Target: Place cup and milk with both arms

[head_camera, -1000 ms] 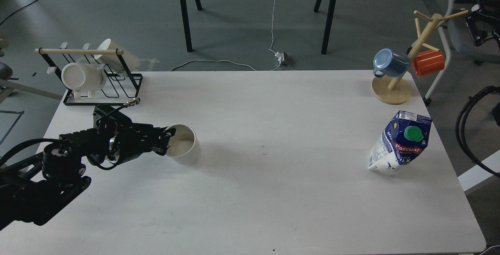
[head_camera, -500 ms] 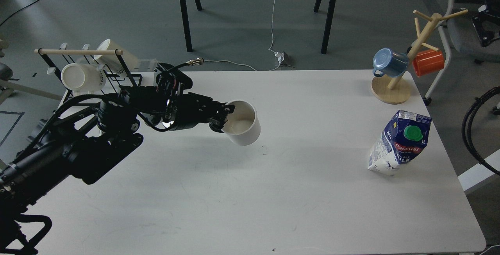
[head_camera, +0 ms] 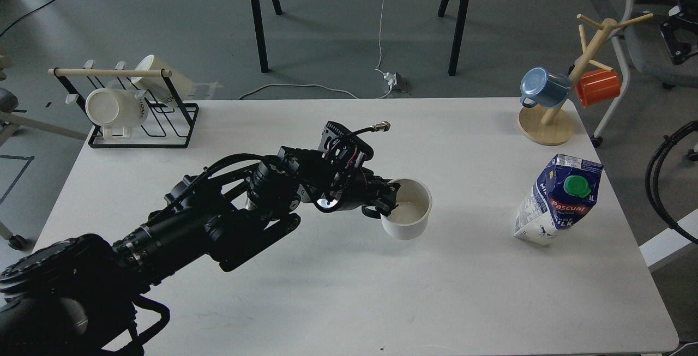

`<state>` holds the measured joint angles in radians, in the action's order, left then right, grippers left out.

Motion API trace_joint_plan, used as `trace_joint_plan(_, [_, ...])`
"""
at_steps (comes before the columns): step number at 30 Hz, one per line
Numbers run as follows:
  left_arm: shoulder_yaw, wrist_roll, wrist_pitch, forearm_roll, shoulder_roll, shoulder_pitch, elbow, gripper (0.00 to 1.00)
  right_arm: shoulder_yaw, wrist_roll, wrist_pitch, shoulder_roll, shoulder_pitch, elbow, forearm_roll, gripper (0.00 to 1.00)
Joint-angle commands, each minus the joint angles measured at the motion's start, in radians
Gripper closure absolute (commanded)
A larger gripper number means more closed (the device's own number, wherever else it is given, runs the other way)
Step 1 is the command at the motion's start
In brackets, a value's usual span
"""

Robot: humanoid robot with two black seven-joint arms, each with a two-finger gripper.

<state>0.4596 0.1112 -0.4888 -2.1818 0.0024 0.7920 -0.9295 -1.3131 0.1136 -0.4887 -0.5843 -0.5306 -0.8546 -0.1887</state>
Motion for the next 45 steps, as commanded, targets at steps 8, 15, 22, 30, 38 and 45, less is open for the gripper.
trace_joint_plan(8, [-0.062, -0.002, 0.0, 0.0, -0.002, -0.007, 0.02, 0.9, 0.002, 0.0, 0.0, 0.001, 0.0, 0.0, 0.0, 0.01])
trace_joint_plan(15, [-0.062, -0.007, 0.0, 0.0, -0.002, -0.007, 0.017, 0.52, 0.0, 0.0, 0.0, -0.008, 0.001, -0.001, 0.0, 0.01])
trace_joint_plan(22, [0.003, 0.008, 0.0, 0.0, 0.04, -0.002, -0.038, 0.39, 0.002, -0.002, 0.0, -0.031, 0.003, -0.004, -0.002, 0.01])
trace_joint_plan(30, [0.339, 0.01, 0.004, 0.512, 0.154, -0.007, -0.098, 0.11, -0.049, -0.002, 0.0, -0.032, 0.168, -0.13, -0.057, 0.01])
trace_joint_plan(38, [0.537, 0.007, 0.016, 1.339, 0.275, -0.005, -0.065, 0.02, -0.156, 0.037, 0.0, -0.028, 0.529, -0.369, -0.132, 0.01])
trace_joint_plan(45, [0.649, 0.007, 0.009, 1.865, 0.32, -0.069, 0.052, 0.01, -0.178, 0.058, 0.0, 0.032, 0.905, -0.501, -0.132, 0.01])
